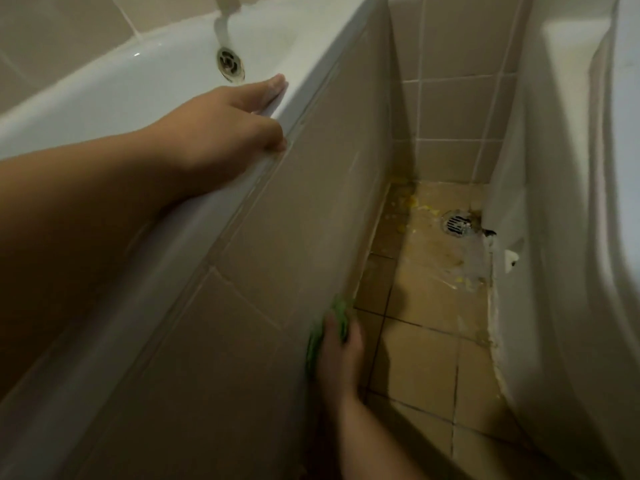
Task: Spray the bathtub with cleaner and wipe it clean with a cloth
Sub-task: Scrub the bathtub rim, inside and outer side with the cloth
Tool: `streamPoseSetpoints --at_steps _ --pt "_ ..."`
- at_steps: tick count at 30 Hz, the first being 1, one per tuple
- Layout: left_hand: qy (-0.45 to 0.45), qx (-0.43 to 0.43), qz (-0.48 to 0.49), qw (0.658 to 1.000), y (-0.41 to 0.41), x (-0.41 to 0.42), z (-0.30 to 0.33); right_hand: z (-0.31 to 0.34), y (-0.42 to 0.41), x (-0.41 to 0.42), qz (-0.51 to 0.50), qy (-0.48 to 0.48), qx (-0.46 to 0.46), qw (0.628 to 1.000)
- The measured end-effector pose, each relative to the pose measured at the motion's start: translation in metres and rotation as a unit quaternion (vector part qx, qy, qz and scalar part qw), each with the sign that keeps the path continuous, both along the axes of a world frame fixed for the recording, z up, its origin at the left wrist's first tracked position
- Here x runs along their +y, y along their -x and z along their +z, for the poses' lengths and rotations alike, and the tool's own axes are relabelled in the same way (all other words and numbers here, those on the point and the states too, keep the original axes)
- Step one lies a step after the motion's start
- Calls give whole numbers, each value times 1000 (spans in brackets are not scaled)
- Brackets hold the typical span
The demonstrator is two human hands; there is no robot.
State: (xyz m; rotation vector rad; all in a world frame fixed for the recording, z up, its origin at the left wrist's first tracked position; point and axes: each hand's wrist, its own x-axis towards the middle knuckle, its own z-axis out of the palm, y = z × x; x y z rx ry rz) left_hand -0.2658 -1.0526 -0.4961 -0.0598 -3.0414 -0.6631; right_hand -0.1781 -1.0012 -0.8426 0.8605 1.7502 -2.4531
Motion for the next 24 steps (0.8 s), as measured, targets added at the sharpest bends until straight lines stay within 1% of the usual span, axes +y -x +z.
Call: streamPoseSetpoints --at_steps 3,5,7,9,11,14,16,18,19,21,22,24 --pt "7 8 3 1000 3 0 -1 -17 47 13 -14 -16 -44 999" --pt "8 7 4 1000 5 0 -1 -32 39 11 5 -16 -75 997" --pt "3 4 2 1000 8 1 0 -30 9 6 14 5 -81 997" --pt "1 2 2 1000 11 1 0 -7 -13 1 6 22 -56 998" --pt "-1 -1 0 1000 15 2 0 28 -8 0 -5 20 -14 1000" --pt "7 -2 -4 1000 21 3 1 87 30 12 33 -65 106 992" --pt "18 -8 -8 1000 23 3 1 110 66 24 13 -67 141 988" --pt "35 -9 -14 999 24 4 0 115 91 30 -17 -73 130 989" --pt "42 -10 -16 999 25 4 0 114 95 29 -22 -79 108 991" --pt "48 -17 -20 998 26 5 0 117 88 27 -17 -72 64 995" --pt "50 -21 -20 998 26 5 1 124 80 27 -9 -58 58 997" --pt "51 -27 -23 998 29 6 2 146 74 26 -16 -56 96 994"
